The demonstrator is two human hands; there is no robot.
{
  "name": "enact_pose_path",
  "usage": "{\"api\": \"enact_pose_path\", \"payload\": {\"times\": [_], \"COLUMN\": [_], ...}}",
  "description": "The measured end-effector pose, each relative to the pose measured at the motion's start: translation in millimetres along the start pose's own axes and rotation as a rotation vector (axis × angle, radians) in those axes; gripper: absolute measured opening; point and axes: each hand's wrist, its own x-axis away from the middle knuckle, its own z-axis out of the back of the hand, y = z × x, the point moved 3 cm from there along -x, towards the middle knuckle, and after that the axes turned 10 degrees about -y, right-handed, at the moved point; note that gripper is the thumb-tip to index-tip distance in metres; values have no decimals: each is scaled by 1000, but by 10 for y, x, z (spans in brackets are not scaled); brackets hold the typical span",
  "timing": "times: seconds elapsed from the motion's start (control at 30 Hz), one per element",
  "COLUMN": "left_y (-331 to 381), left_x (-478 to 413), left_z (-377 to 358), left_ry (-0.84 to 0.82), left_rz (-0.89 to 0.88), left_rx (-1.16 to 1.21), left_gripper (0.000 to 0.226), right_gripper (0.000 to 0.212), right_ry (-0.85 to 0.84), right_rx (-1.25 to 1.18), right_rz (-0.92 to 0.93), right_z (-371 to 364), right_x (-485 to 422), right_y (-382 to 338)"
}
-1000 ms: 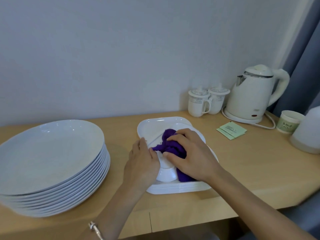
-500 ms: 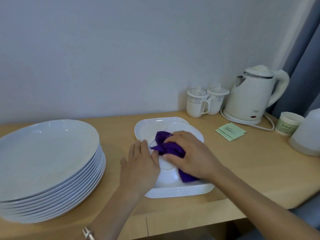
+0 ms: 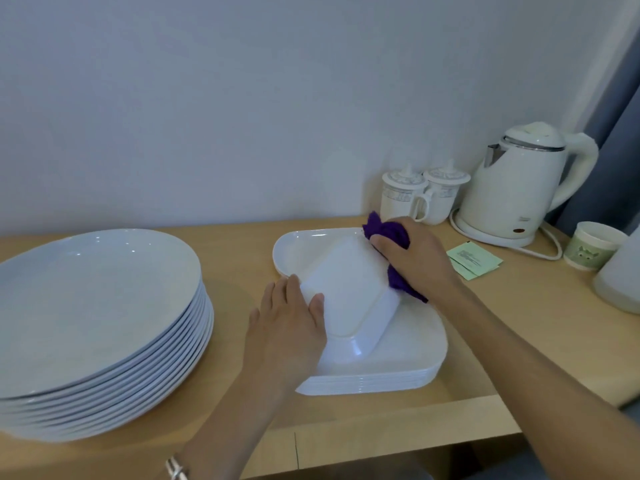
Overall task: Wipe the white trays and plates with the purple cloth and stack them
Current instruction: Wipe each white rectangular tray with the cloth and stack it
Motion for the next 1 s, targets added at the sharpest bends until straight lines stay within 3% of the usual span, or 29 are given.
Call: {"api": "enact_pose_path", "payload": {"times": [0.07,0.13,0.17,0.3,0.43,0.47,0.6,0.73,0.8,0.87,0.93,1.0], "left_y": [-3,-8,-9,-11,-11,-22,-10,-10,-9,-2,4,1], "left_x": [7,-6,-15,-4,-6,-11,-11,-11,-15,-1,5,3], "left_z": [-8,-9,-13,-12,-26,-42,-48,-32,-34,-39,-48,-55], "left_ry": [4,7,4,1,7,-4,-2,33,23,-9,-7,-19], "left_rz": [-6,-11,-13,-14,-6,2,-4,2,22,42,43,52], "left_rx": [-10,-20,-27,-39,-53,-61,-93,-117,-134,-134,-149,-165], "left_gripper": [54,55,55,56,56,56,74,99,85,64,60,67], "right_gripper": [22,22,20,22,27,27,26,24,26,27,27,25], "right_ry": [-41,-213,-239,-127,-252,-295,-216,-353,-365,-289,-252,-253], "right_rx": [180,212,204,124,314,315,321,398,402,445,393,366], "right_rz": [235,427,401,-36,345,370,42,332,297,69,-115,-27], "right_z": [-140,-269,-224,-6,-362,-403,-296,-709,-709,-500,-304,-333], "right_x": [187,335,251,-309,-65,-73,-557,-181,-232,-556,-704,-554], "right_y": [-188,-300,-292,-48,-352,-406,-372,-744,-746,-535,-348,-382]}}
